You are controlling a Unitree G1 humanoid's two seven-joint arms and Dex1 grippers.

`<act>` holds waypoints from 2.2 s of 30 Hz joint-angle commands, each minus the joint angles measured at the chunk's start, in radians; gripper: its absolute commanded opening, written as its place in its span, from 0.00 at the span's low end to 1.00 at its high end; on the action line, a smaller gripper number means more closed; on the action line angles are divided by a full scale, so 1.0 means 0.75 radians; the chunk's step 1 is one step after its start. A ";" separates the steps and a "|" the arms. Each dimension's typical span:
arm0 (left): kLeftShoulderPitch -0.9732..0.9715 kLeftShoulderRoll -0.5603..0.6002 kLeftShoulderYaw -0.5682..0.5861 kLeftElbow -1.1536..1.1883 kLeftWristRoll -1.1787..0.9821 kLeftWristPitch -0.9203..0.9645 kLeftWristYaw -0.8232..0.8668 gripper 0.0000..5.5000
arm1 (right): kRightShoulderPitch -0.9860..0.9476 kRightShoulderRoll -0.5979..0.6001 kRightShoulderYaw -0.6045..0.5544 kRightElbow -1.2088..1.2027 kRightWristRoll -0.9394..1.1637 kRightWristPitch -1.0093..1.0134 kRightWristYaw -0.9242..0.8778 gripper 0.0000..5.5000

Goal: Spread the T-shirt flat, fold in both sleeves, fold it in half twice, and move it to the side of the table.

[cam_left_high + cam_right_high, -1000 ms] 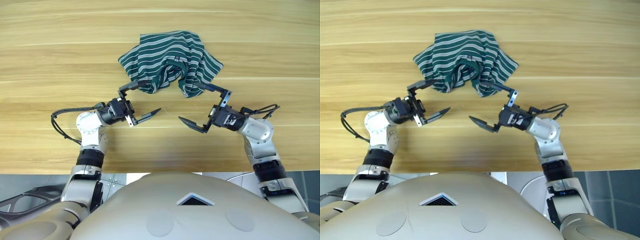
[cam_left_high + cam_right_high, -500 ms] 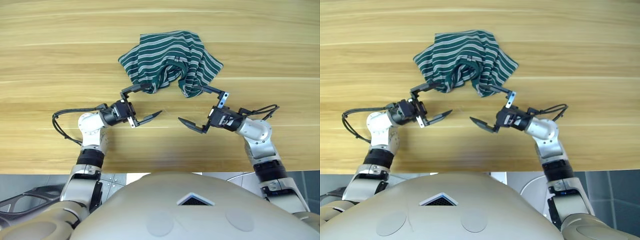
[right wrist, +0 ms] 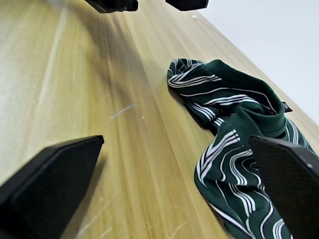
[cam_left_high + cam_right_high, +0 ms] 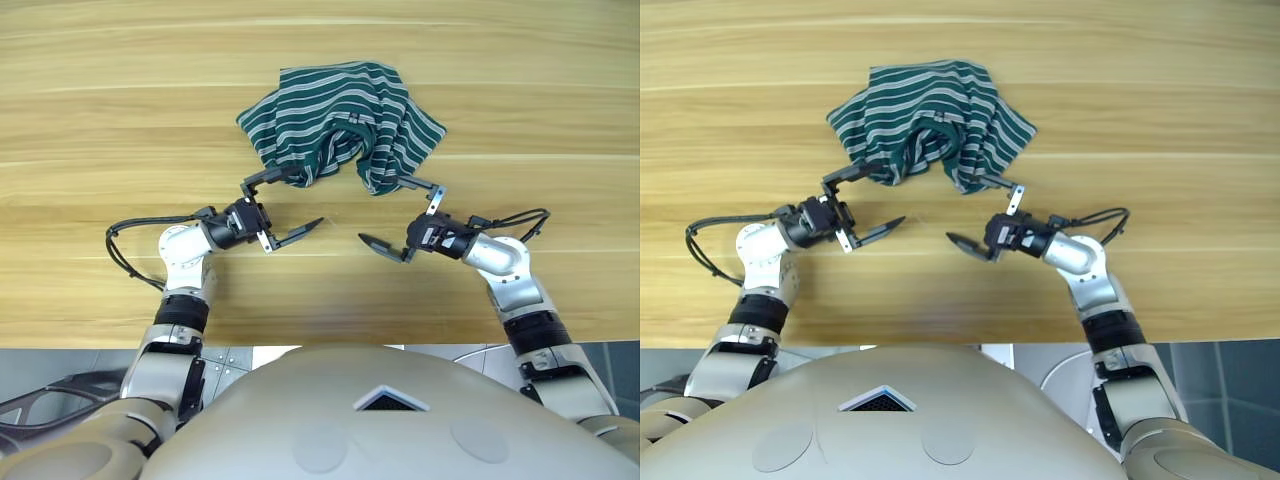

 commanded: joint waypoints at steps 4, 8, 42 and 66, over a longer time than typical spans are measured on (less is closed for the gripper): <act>-0.007 0.021 -0.016 0.003 0.032 -0.021 0.031 0.78 | -0.009 -0.022 0.021 0.004 -0.028 0.001 -0.020 0.98; -0.003 0.028 -0.023 0.001 0.028 -0.021 0.035 0.78 | -0.006 -0.026 0.027 0.000 -0.032 0.003 -0.035 0.98; -0.162 0.086 -0.143 0.319 0.503 0.084 0.576 0.78 | -0.140 -0.015 0.210 0.247 -0.363 0.154 -0.355 0.79; -0.247 0.054 -0.146 0.453 0.493 0.203 0.621 0.21 | -0.244 0.037 0.258 0.428 -0.381 0.155 -0.445 0.00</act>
